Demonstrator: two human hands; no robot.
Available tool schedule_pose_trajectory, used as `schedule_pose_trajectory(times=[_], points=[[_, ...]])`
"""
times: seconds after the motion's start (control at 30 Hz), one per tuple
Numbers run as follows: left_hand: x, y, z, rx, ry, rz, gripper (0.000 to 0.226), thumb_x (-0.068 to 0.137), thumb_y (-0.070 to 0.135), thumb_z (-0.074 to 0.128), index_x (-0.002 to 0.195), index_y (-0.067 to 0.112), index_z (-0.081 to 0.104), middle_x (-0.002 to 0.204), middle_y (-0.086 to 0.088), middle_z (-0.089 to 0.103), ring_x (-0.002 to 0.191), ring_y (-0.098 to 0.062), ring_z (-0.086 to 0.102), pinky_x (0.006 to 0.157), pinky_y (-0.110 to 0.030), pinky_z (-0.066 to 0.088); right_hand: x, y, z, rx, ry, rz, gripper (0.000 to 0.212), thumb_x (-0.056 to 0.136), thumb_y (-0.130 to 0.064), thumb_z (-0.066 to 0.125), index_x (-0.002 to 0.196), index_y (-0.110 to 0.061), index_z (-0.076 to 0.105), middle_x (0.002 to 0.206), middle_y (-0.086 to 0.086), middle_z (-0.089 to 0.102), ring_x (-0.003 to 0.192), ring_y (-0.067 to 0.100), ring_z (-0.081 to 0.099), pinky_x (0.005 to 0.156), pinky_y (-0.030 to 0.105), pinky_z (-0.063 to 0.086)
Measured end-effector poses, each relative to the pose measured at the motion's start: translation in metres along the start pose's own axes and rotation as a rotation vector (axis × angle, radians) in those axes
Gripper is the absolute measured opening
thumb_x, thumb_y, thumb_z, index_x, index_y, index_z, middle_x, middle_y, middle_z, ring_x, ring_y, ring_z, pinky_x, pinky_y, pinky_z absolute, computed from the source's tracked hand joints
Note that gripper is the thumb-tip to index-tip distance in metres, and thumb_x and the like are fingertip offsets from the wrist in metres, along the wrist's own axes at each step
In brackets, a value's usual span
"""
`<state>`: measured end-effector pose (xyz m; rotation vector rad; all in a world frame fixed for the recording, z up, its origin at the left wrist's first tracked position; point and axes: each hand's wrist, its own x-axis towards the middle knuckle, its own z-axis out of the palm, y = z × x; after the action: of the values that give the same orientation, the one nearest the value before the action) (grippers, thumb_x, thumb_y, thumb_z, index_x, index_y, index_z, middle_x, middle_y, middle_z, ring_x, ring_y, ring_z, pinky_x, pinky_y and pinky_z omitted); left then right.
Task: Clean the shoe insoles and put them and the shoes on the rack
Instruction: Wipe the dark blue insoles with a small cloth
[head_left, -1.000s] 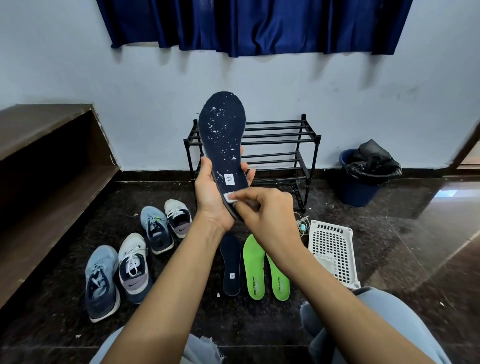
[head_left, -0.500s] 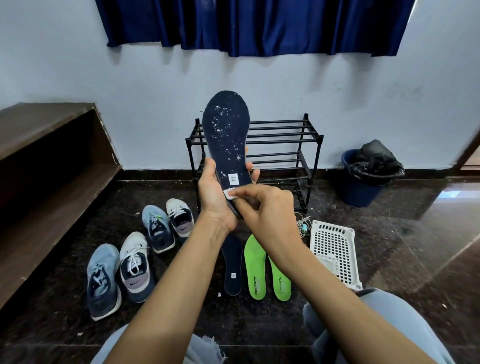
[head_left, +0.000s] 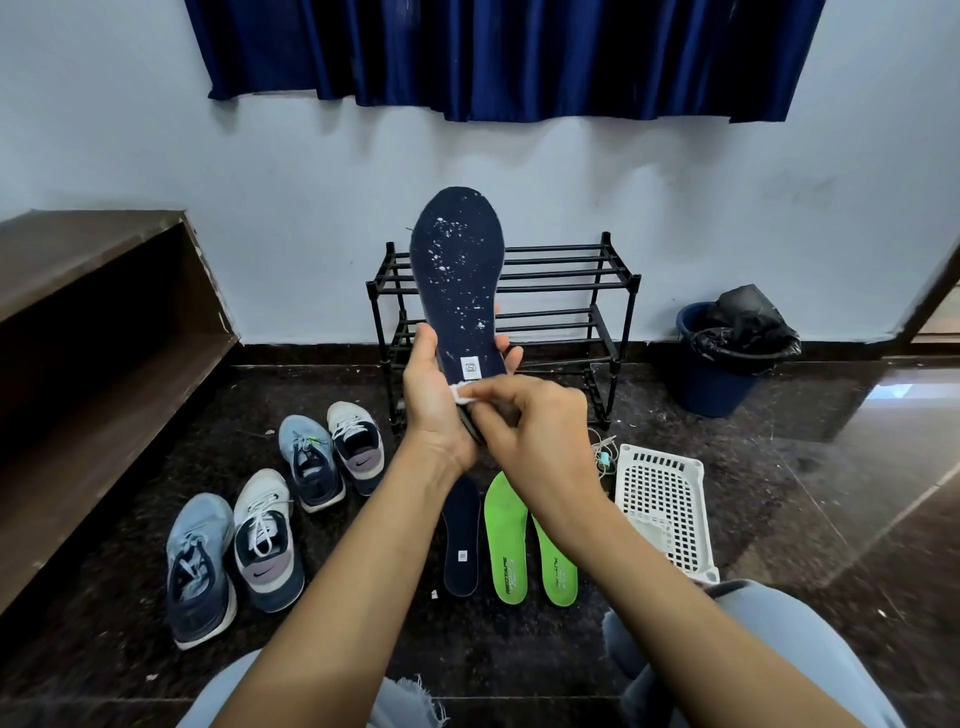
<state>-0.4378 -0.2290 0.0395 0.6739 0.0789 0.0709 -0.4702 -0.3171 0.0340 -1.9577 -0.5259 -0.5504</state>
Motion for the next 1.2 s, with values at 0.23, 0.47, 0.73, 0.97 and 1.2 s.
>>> schedule_pose_trajectory(times=[0.23,0.47,0.73,0.97,1.2], points=[[-0.007,-0.012,0.005,0.017,0.006,-0.045,0.061,0.101,0.056,0.023,0.111,0.010,0.062,0.095,-0.005,0.064,0.080,-0.015,0.065,0.075,-0.022,0.055,0.018,0.002,0.008,-0.087,0.124,-0.068,0.019,0.072,-0.002,0.064,0.082,-0.014,0.075,0.078,0.001,0.072,0.070,0.016,0.065,0.073,0.028,0.049],[-0.001,-0.001,0.002,0.045,0.014,-0.002,0.061,0.102,0.051,0.023,0.102,0.007,0.066,0.077,-0.005,0.068,0.063,-0.016,0.065,0.073,-0.027,0.053,0.008,0.005,0.006,-0.030,0.059,-0.053,0.020,0.074,0.002,0.067,0.084,-0.012,0.076,0.077,0.003,0.073,0.070,0.003,0.062,0.072,0.006,0.042],[-0.002,-0.008,0.001,0.059,0.018,-0.011,0.063,0.103,0.051,0.021,0.109,0.006,0.065,0.087,-0.005,0.072,0.075,-0.014,0.068,0.075,-0.023,0.055,0.018,0.005,0.013,-0.122,0.136,-0.129,0.018,0.072,-0.003,0.061,0.081,-0.012,0.074,0.081,0.002,0.072,0.078,0.022,0.066,0.077,0.028,0.047],[0.002,-0.004,0.000,0.079,0.026,-0.011,0.060,0.102,0.048,0.024,0.106,0.006,0.066,0.083,-0.007,0.069,0.073,-0.016,0.065,0.075,-0.025,0.054,0.020,0.014,0.014,-0.069,0.101,-0.124,0.020,0.073,-0.003,0.062,0.085,-0.012,0.075,0.083,0.005,0.073,0.076,0.022,0.068,0.076,0.034,0.053],[0.005,-0.007,0.000,0.074,0.022,-0.033,0.064,0.102,0.052,0.021,0.108,0.007,0.066,0.085,-0.007,0.068,0.073,-0.017,0.064,0.077,-0.027,0.052,0.013,0.012,0.012,-0.060,0.144,-0.114,0.018,0.071,-0.001,0.064,0.082,-0.011,0.075,0.078,0.004,0.072,0.072,0.021,0.067,0.074,0.030,0.049]])
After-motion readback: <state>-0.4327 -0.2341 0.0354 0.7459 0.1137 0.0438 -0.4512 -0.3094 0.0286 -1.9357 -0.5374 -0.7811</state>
